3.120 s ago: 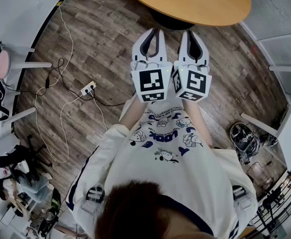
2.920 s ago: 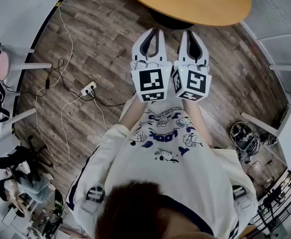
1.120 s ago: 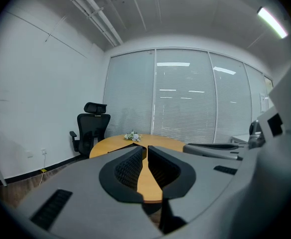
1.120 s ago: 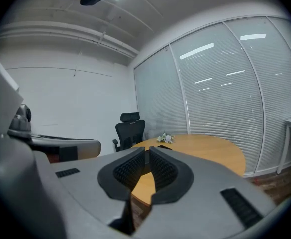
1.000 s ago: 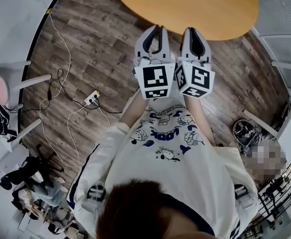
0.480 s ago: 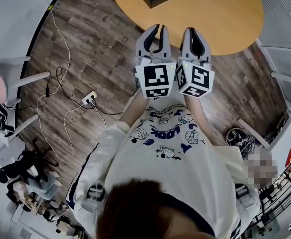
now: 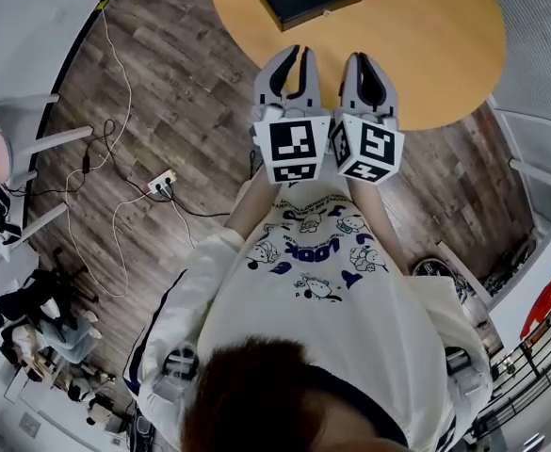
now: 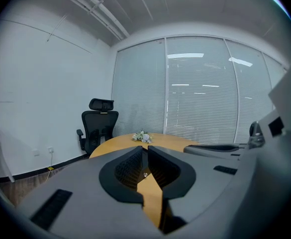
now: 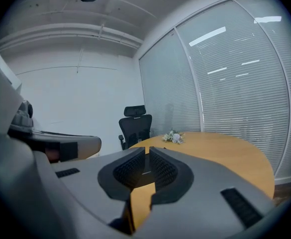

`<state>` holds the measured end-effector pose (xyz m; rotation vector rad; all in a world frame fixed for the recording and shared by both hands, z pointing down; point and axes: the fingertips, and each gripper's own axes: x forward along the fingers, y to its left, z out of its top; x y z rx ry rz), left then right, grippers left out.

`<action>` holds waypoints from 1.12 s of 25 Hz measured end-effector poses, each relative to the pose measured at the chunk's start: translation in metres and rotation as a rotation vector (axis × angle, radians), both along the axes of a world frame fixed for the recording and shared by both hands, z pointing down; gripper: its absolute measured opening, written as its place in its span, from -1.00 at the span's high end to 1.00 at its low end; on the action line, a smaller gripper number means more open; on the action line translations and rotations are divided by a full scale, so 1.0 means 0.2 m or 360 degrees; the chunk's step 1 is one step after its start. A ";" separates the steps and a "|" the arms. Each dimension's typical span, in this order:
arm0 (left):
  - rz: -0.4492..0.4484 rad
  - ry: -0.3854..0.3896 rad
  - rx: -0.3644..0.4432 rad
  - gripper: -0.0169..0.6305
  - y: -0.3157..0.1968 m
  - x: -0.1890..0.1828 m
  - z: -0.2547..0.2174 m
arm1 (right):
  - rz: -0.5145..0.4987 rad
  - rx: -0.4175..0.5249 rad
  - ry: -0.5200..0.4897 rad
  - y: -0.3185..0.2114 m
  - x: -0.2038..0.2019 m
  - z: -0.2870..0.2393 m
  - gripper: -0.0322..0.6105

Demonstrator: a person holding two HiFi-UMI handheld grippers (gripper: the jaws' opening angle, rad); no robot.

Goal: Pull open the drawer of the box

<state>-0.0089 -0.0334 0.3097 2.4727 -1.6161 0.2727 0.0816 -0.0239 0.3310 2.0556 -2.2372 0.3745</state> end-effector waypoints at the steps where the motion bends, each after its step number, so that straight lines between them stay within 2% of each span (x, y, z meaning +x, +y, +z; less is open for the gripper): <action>1: -0.0011 -0.0001 0.0000 0.81 -0.02 0.01 0.00 | -0.0011 -0.0002 0.0001 -0.02 0.01 0.00 0.77; 12: -0.0130 -0.0016 -0.0035 0.81 -0.19 0.10 0.06 | -0.0112 -0.0048 0.0005 -0.23 0.13 0.09 0.77; 20: -0.0161 -0.0027 -0.0095 0.81 -0.25 0.14 0.13 | -0.0186 -0.0118 0.0005 -0.31 0.16 0.18 0.77; 28: -0.0171 -0.0036 -0.0154 0.82 -0.32 0.14 0.21 | -0.0169 -0.0192 0.0004 -0.38 0.21 0.27 0.77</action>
